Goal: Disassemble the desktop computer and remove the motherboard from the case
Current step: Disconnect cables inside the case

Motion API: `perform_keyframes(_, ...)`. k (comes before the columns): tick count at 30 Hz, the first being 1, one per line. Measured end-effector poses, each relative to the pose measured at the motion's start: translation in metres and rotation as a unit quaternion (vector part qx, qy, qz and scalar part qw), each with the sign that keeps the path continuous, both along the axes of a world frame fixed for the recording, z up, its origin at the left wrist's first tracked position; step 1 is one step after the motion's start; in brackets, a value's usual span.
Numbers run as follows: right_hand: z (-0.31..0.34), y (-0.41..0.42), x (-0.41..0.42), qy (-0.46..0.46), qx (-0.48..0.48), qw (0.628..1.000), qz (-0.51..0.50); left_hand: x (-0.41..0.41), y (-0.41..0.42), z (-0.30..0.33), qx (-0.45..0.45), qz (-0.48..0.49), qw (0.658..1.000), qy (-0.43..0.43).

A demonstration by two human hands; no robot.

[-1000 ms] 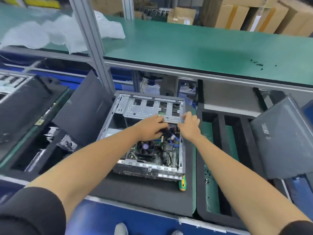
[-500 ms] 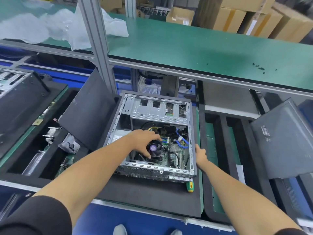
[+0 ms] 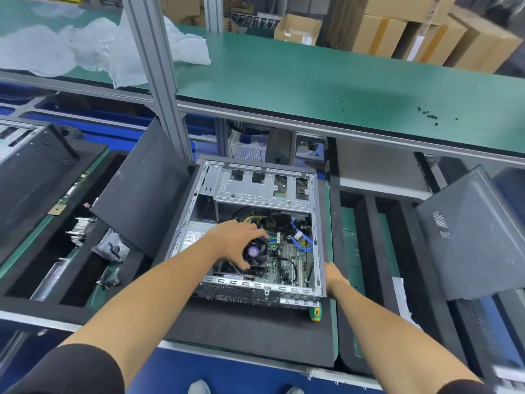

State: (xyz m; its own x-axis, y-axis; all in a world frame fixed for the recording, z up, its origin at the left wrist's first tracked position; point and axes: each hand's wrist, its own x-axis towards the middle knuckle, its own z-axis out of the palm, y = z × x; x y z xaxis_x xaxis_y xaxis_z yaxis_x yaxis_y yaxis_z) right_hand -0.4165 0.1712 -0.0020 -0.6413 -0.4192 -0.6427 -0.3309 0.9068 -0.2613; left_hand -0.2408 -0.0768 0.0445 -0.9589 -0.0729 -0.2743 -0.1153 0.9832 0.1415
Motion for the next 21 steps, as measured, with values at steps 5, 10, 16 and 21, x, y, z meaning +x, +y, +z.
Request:
perform_keyframes(5,0.02,-0.007,-0.005,0.01,-0.103,0.992,-0.068,0.0,0.0,0.0,0.008,0.004,1.0,0.002)
perform_keyframes(10,0.061,-0.021,-0.035,0.034,-0.232,0.962,-0.138,-0.001,-0.002,0.003,0.054,0.033,0.997,0.037)
perform_keyframes(16,0.125,-0.054,-0.071,-0.075,-0.287,0.947,-0.121,0.007,-0.002,0.007,0.197,0.169,0.95,0.172)
perform_keyframes(21,0.147,-0.092,-0.056,-0.162,-0.201,0.966,0.016,0.008,-0.009,0.005,0.288,0.225,0.893,0.263)
